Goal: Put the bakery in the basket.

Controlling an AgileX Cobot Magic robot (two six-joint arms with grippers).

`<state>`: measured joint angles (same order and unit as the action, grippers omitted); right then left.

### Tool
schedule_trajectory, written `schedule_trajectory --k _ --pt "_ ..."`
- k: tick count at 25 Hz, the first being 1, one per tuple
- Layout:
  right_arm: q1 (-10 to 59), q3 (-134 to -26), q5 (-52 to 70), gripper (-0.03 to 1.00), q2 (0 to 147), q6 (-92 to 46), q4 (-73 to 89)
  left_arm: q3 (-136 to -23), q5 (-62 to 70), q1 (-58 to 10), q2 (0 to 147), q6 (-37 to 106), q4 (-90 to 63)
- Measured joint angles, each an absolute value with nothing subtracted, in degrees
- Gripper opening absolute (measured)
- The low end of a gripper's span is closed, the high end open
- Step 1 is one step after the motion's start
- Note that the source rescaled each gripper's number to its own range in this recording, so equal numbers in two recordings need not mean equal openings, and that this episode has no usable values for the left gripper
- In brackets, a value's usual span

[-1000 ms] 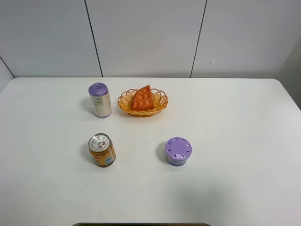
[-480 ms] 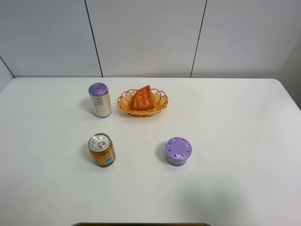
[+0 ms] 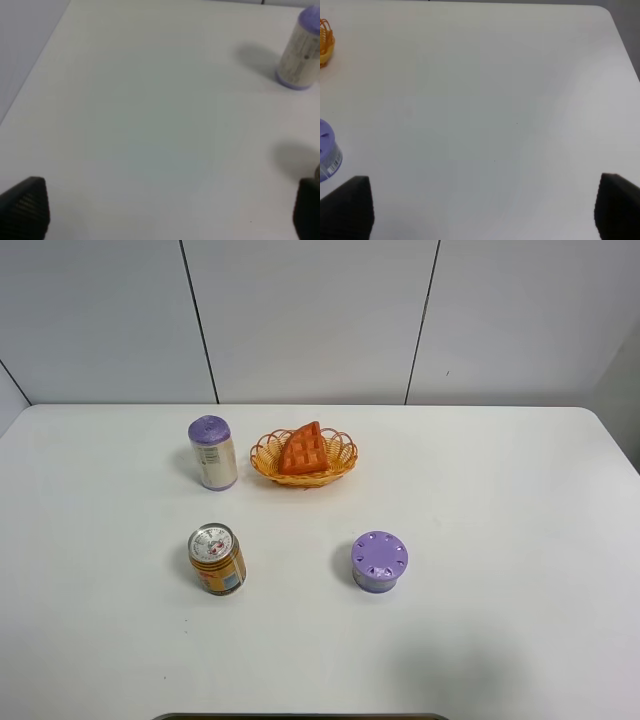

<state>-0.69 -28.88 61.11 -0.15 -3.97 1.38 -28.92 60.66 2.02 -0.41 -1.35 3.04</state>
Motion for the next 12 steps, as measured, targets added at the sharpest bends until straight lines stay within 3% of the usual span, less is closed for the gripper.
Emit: schedule_trajectory --k 12 --pt "-0.69 -28.88 61.11 0.64 -0.15 -3.97 1.38 -28.92 60.66 2.02 -0.41 -1.35 3.04"
